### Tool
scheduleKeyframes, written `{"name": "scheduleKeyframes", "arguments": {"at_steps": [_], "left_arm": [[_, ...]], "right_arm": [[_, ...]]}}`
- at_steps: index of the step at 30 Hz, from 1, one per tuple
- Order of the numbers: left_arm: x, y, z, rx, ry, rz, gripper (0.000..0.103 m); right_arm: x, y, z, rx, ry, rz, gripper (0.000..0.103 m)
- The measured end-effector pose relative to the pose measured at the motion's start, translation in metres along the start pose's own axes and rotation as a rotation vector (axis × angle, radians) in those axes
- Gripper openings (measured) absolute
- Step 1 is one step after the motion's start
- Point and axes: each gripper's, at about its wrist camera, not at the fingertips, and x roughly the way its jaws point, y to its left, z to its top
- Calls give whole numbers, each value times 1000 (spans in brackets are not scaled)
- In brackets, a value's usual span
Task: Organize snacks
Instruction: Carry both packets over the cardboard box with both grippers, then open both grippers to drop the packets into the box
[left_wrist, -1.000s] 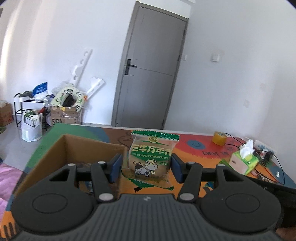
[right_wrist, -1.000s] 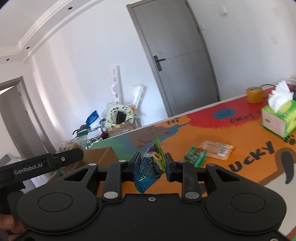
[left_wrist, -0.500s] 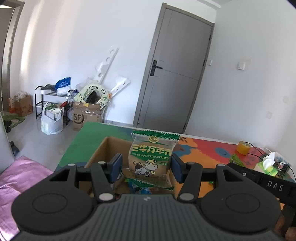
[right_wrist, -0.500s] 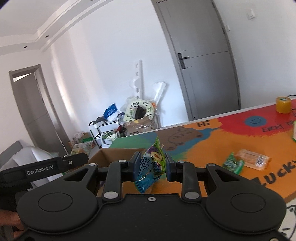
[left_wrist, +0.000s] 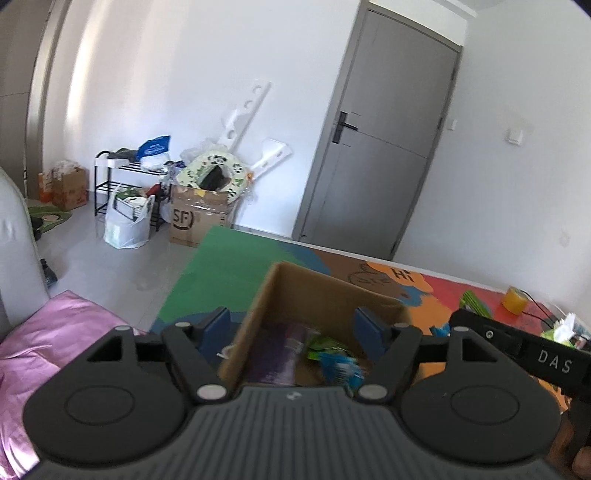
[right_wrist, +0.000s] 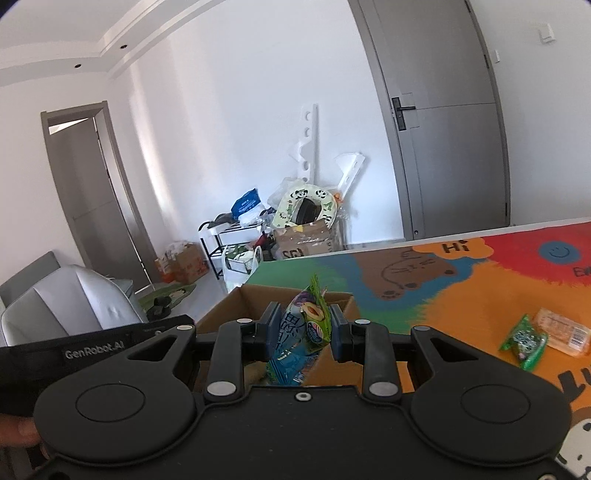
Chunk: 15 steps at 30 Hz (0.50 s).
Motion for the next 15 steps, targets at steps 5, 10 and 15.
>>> {"name": "scheduleKeyframes", "arguments": {"at_steps": [5,10,15], "left_arm": [[-3,15,5,-26,-10,17,73],[-6,25,5,-40,-13,29,75],[-9,36,8,-62,-18,55,79]], "right_arm": [[7,14,1,-22,12,18,28],[20,26,8,-54,6,8,29],[32,24,14,-38,6,-61,59]]}}
